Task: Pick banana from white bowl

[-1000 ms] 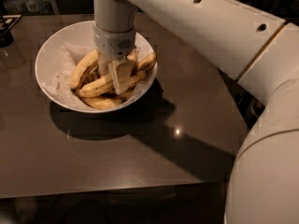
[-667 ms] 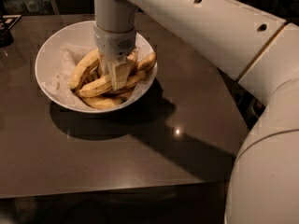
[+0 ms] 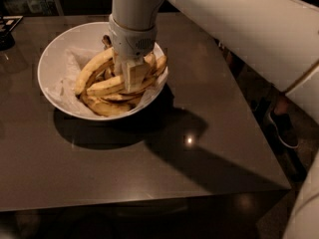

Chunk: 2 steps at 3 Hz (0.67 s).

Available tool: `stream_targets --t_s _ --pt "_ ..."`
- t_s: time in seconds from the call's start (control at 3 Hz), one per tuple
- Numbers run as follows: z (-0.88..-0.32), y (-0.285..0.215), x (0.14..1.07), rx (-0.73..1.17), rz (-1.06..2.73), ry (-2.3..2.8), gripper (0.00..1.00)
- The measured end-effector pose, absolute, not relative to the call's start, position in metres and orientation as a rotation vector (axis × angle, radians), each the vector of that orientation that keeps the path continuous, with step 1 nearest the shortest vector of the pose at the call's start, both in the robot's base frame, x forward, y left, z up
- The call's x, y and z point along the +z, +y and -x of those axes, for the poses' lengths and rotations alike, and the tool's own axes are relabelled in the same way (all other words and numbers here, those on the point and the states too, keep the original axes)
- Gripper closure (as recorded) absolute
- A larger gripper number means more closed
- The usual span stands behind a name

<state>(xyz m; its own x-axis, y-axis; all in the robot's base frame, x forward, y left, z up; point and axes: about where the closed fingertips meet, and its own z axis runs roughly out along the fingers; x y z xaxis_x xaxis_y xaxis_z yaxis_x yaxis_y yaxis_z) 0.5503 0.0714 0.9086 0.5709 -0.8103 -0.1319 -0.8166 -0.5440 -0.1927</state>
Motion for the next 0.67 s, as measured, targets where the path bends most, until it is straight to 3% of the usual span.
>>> stream_targets --t_s 0.67 --pt "-0.504 0.036 0.968 -0.001 2.404 1.406 1.0"
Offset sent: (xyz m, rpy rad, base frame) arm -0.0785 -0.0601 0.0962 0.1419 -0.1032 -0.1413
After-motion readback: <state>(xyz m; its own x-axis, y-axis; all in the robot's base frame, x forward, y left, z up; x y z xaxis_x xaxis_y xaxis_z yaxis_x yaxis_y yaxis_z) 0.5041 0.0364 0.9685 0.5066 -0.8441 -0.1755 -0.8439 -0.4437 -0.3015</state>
